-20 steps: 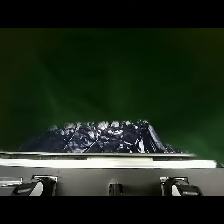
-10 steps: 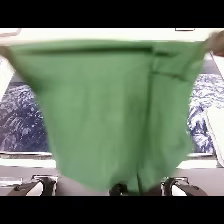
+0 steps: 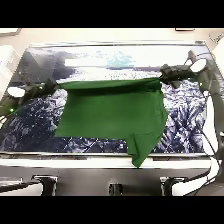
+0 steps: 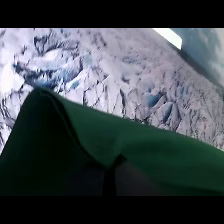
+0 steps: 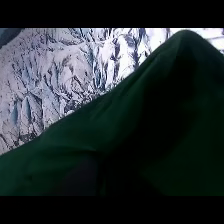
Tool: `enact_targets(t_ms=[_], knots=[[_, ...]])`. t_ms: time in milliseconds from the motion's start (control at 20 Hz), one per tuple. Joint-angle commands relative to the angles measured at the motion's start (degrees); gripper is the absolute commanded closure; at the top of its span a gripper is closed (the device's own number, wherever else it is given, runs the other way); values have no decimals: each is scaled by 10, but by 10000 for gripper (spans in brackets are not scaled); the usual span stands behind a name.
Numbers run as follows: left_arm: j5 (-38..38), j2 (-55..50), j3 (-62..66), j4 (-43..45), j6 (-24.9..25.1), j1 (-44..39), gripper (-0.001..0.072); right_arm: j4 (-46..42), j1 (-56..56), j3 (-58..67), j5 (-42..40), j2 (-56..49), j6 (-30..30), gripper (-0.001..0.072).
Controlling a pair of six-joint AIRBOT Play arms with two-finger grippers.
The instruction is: Fold the clothes and pants, and hang the long-sleeved shirts on hangers.
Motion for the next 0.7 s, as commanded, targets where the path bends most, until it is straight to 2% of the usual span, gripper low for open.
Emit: enact_targets(t_ms=[0, 50, 100, 150, 250, 300, 350, 450, 500, 600, 650], knots=[[12, -45, -5, -24, 0, -17, 681, 36, 0, 0, 7, -28, -11, 660], [9, -45, -5, -24, 0, -17, 679, 37, 0, 0, 10, -27, -11, 625], [4, -42, -2, -25, 0, -15, 656, 35, -4, 0, 19, -22, -18, 397], [-22, -36, 10, -21, 2, 0, 514, 33, -11, 0, 33, -11, -45, 67], [-122, -19, 46, 17, 7, 62, 46, -23, -52, 0, 93, 26, -60, 85], [-191, -14, 64, 40, 7, 103, -7, -66, -83, 0, 150, 45, -60, 90], [-282, -13, 79, 66, 6, 149, -2, -100, -116, 0, 214, 58, -61, 90], [-448, -14, 71, 134, 15, 226, 124, -133, -174, -16, 332, 77, -95, 90], [-508, -14, 48, 167, 33, 255, 124, -133, -194, -43, 368, 90, -113, 89], [-547, -13, -24, 168, 69, 295, 126, -133, -213, -123, 376, 131, -135, 89], [-542, -14, -62, 147, 90, 306, 203, -133, -213, -170, 366, 156, -142, 89]])
